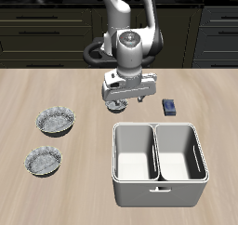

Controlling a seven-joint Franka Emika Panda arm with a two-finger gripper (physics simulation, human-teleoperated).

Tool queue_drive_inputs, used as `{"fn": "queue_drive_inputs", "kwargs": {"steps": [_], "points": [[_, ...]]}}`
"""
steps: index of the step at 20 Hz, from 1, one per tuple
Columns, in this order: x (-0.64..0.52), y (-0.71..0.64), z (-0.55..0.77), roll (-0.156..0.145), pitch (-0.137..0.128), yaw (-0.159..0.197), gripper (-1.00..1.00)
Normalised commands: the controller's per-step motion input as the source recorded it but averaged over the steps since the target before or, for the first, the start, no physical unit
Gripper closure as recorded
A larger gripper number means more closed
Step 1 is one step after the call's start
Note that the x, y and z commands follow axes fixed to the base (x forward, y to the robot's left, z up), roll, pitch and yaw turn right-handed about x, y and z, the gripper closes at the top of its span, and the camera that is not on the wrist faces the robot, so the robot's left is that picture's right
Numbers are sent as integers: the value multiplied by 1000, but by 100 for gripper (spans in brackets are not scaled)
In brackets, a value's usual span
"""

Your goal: Stack the smallest bowl on the largest bowl

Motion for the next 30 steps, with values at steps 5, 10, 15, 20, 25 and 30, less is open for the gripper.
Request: {"fn": "queue_drive_inputs", "kwargs": {"steps": [5, 10, 15, 20, 25, 30], "points": [[9, -54, -93, 0, 28, -18, 100], [3, -83, 55, 8, -7, -14, 100], [30, -91, 251, -4, -36, 0, 100], [56, -123, 441, -12, -64, 9, 100], [83, -135, 337, -19, -42, 8, 100], [55, -75, 206, -10, -32, 13, 100]]}}
